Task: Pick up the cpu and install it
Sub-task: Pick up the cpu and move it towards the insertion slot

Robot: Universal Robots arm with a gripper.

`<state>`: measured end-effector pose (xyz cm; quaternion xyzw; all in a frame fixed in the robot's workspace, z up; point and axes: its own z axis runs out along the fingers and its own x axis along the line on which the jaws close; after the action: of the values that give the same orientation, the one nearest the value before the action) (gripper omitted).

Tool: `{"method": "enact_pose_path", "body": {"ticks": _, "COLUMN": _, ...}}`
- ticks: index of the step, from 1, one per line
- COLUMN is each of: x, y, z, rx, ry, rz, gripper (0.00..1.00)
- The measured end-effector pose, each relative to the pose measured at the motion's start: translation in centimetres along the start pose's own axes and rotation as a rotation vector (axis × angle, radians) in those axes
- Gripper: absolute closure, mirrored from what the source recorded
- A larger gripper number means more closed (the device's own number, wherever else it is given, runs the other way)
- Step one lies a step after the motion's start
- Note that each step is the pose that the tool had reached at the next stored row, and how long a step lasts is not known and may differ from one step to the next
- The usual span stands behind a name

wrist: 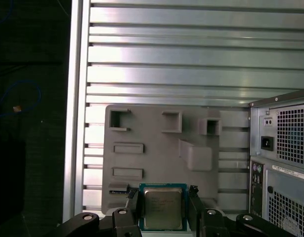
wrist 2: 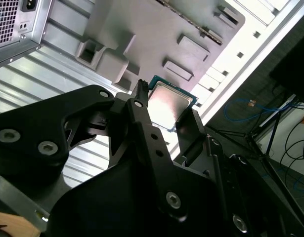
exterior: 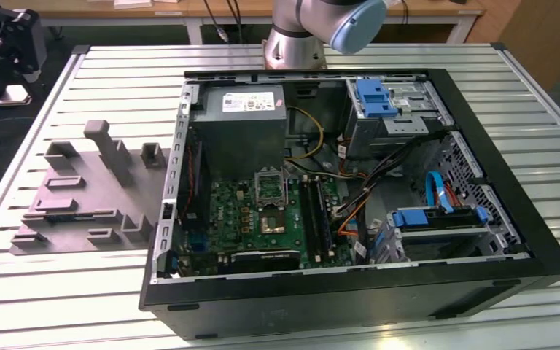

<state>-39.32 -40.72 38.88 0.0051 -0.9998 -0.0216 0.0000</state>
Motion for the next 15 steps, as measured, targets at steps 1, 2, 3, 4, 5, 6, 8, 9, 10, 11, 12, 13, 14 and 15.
{"method": "enact_pose_path", "body": {"ticks": 1, "x": -0.03, "y": 0.00, "z": 0.00, "rx": 0.0001, "ry": 0.0000, "rz": 0.000, "gripper": 0.53}}
{"method": "enact_pose_path", "body": {"ticks": 2, "x": -0.05, "y": 0.00, "z": 0.00, "rx": 0.0000, "ry": 0.0000, "rz": 0.000, "gripper": 0.53}}
{"method": "enact_pose_path", "body": {"ticks": 3, "x": -0.08, "y": 0.00, "z": 0.00, "rx": 0.0000, "ry": -0.0001, "rz": 0.000, "gripper": 0.53}}
{"method": "enact_pose_path", "body": {"ticks": 4, "x": -0.11, "y": 0.00, "z": 0.00, "rx": 0.0001, "ry": 0.0000, "rz": 0.000, "gripper": 0.53}}
{"method": "enact_pose_path", "body": {"ticks": 5, "x": -0.14, "y": 0.00, "z": 0.00, "rx": 0.0000, "ry": 0.0000, "rz": 0.000, "gripper": 0.53}}
{"method": "enact_pose_path", "body": {"ticks": 6, "x": -0.16, "y": 0.00, "z": 0.00, "rx": 0.0000, "ry": 0.0000, "rz": 0.000, "gripper": 0.53}}
{"method": "enact_pose_path", "body": {"ticks": 8, "x": -0.21, "y": 0.00, "z": 0.00, "rx": 0.0000, "ry": -0.0001, "rz": 0.000, "gripper": 0.53}}
{"method": "enact_pose_path", "body": {"ticks": 9, "x": -0.24, "y": 0.00, "z": 0.00, "rx": 0.0000, "ry": 0.0000, "rz": 0.000, "gripper": 0.53}}
{"method": "enact_pose_path", "body": {"ticks": 10, "x": -0.26, "y": 0.00, "z": 0.00, "rx": 0.0001, "ry": 0.0000, "rz": 0.000, "gripper": 0.53}}
{"method": "enact_pose_path", "body": {"ticks": 11, "x": -0.29, "y": 0.00, "z": 0.00, "rx": 0.0001, "ry": 0.0000, "rz": 0.000, "gripper": 0.53}}
{"method": "enact_pose_path", "body": {"ticks": 12, "x": -0.31, "y": 0.00, "z": 0.00, "rx": 0.0000, "ry": 0.0000, "rz": 0.000, "gripper": 0.53}}
{"method": "enact_pose_path", "body": {"ticks": 13, "x": -0.34, "y": 0.00, "z": 0.00, "rx": 0.0000, "ry": 0.0000, "rz": 0.000, "gripper": 0.53}}
{"method": "enact_pose_path", "body": {"ticks": 14, "x": -0.37, "y": 0.00, "z": 0.00, "rx": 0.0000, "ry": 0.0000, "rz": 0.000, "gripper": 0.53}}
{"method": "enact_pose_path", "body": {"ticks": 15, "x": -0.39, "y": 0.00, "z": 0.00, "rx": 0.0001, "ry": 0.0000, "rz": 0.000, "gripper": 0.53}}
